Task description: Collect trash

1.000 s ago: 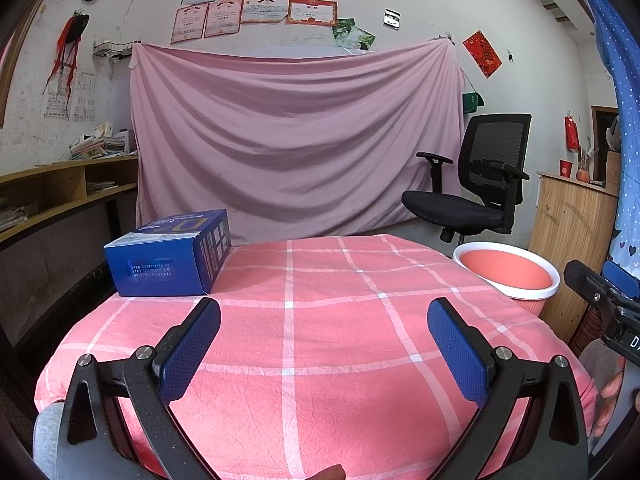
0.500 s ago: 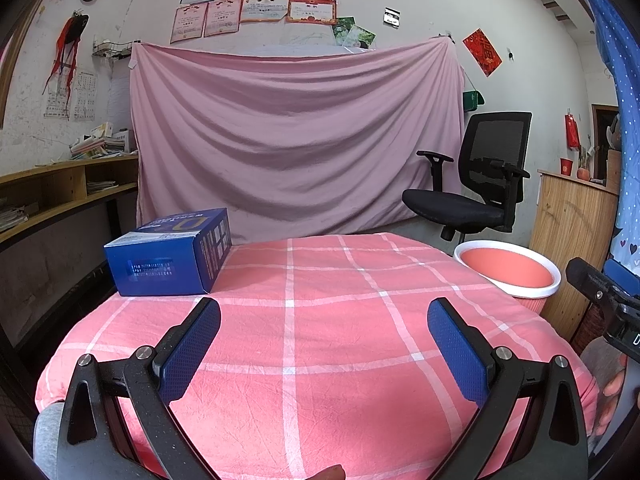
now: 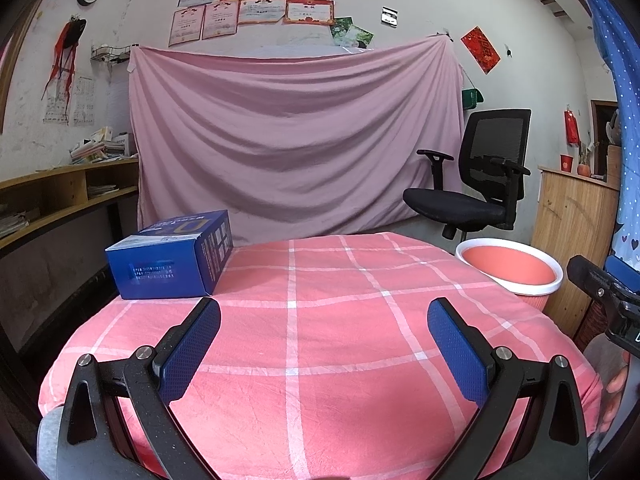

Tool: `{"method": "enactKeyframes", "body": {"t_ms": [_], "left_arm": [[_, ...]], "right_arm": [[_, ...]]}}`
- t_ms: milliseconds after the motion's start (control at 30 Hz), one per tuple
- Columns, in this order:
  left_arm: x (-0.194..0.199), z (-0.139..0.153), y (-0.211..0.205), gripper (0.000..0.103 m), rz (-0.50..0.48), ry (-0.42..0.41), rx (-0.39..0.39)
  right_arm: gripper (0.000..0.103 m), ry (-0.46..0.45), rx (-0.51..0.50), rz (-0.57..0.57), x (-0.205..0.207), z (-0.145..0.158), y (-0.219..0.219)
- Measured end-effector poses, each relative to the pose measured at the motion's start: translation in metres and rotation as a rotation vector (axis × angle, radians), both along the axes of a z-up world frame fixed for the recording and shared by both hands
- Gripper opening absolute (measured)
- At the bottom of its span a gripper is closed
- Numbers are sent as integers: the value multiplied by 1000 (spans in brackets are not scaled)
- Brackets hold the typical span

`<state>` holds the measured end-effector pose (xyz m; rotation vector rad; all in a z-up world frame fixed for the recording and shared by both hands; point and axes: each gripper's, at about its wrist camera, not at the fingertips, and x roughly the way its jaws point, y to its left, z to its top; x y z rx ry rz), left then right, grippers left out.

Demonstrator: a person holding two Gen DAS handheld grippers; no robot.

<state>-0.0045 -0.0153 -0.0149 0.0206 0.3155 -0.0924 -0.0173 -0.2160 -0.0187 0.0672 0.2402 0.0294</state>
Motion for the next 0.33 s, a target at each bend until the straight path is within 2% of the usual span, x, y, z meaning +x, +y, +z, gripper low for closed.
{"method": "enactKeyframes", "body": {"t_ms": [333], "left_arm": [[1,0,0,101,4,3,-2]], "right_arm": [[103,1,0,0,0,0,1]]}}
